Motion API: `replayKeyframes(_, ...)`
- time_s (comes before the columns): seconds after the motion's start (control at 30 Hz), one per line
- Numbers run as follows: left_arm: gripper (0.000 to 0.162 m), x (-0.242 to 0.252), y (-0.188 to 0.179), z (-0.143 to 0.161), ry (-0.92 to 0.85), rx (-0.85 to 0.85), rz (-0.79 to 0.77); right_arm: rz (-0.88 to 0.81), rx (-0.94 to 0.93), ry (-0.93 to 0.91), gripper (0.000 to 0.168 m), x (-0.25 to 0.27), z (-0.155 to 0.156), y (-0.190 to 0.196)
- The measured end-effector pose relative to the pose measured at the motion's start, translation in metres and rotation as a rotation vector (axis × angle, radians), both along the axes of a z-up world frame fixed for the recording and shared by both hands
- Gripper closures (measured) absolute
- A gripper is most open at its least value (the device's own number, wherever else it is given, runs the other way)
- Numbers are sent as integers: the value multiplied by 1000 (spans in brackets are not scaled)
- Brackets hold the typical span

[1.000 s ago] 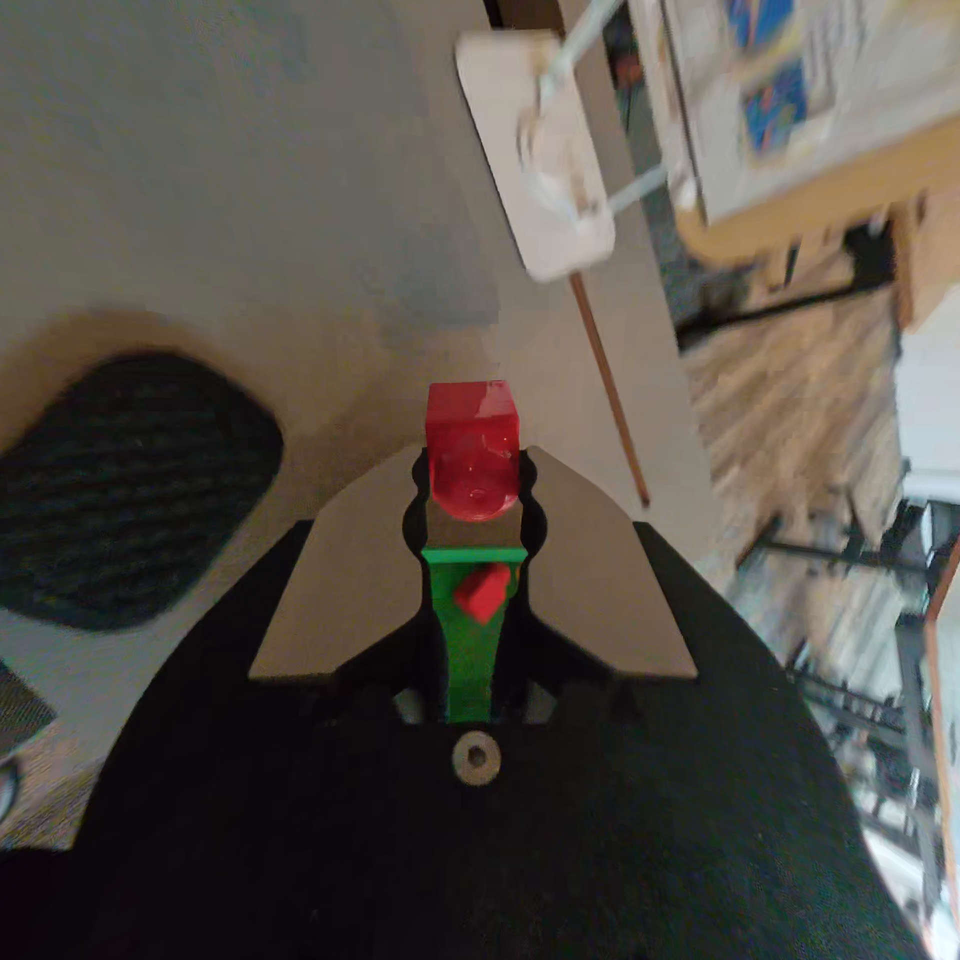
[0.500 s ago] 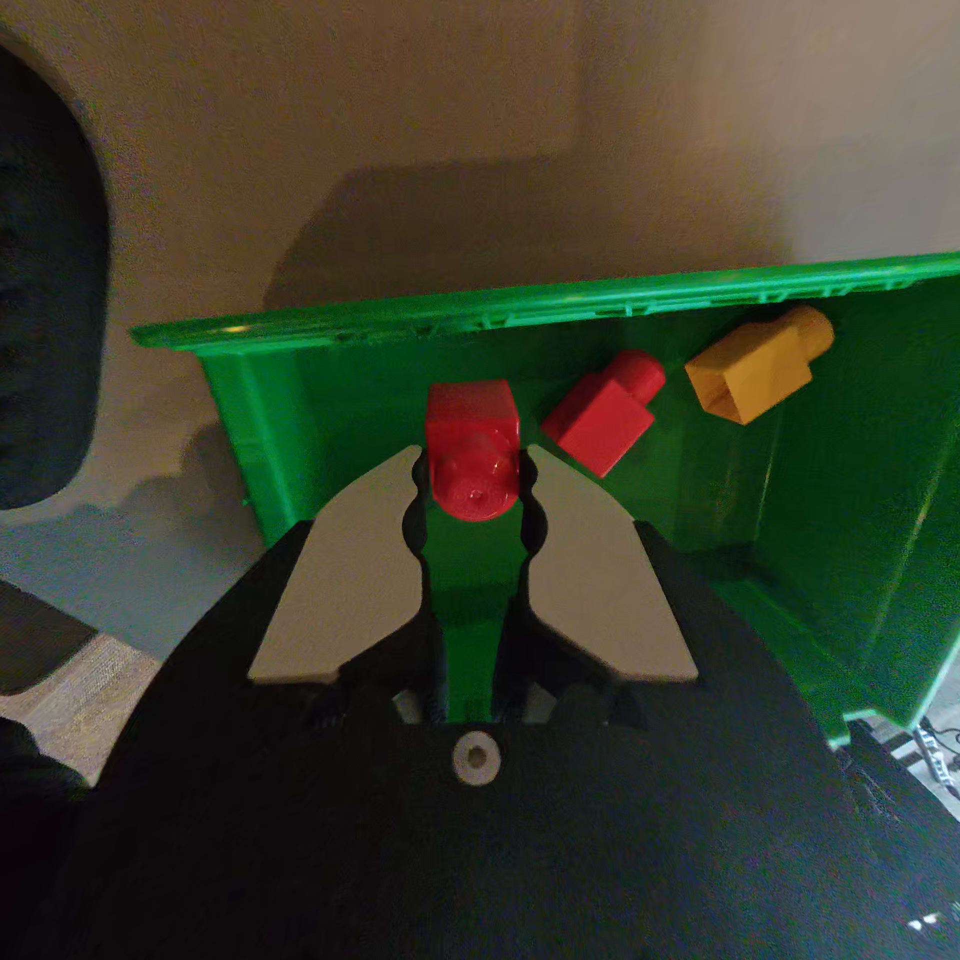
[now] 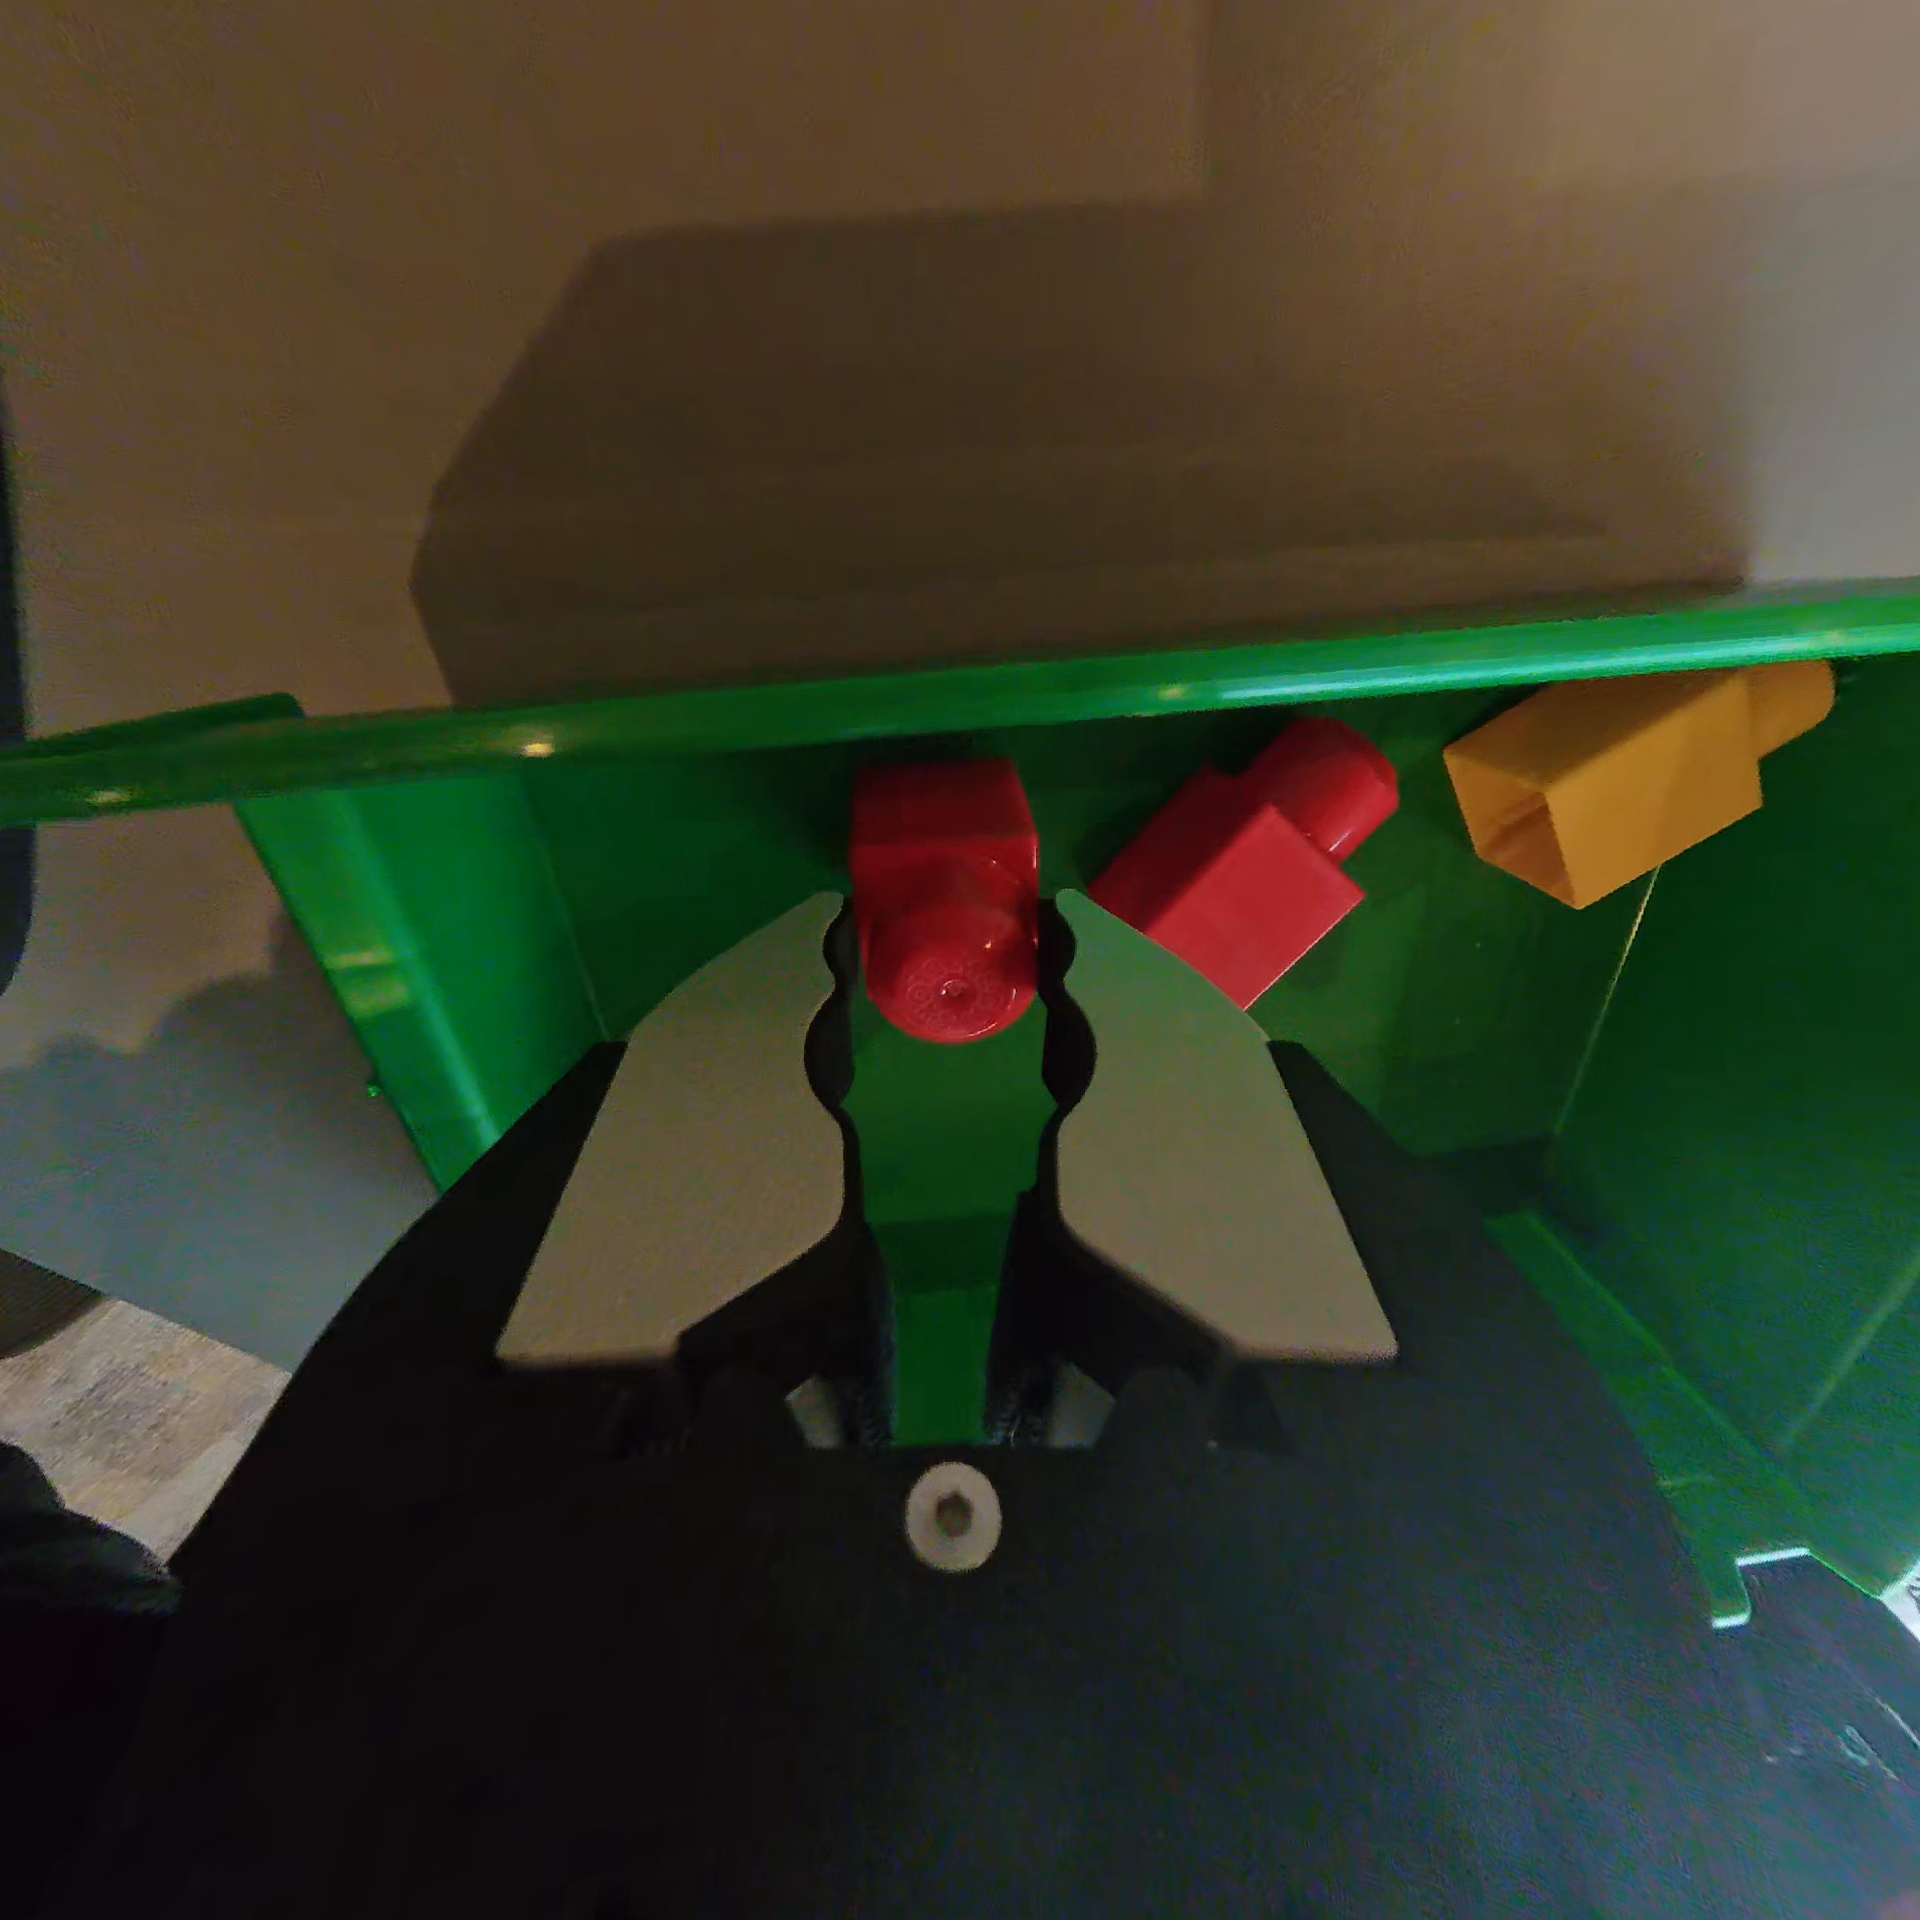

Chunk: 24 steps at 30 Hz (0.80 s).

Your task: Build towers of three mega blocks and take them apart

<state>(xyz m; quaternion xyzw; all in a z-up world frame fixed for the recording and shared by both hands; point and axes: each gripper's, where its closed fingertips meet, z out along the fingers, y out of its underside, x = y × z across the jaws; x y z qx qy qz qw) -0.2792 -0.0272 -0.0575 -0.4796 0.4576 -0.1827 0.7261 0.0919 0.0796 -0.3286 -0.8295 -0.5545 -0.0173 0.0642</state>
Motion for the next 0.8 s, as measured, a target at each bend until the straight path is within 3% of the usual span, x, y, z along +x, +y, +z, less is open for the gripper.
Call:
replayKeyframes(0.23, 74, -5, -2, 1, 9, 3, 9, -37, 46, 59, 122, -2, 11, 4)
replayKeyframes(0.37, 74, -9, -3, 3, 0, 9, 15, -75, 155, 86, 112, 0, 37, 4)
replayKeyframes(0.53, 74, -14, -2, 3, 5, 8, 36, -123, 498, 332, 99, -34, 119, 9)
replayKeyframes(0.67, 75, -16, -2, 5, -5, 7, 43, -85, 791, 729, 93, -87, 204, -8)
replayKeyframes(0.8, 75, -19, 0, 5, -11, 0, 52, -5, 983, 1094, 79, -137, 263, -40)
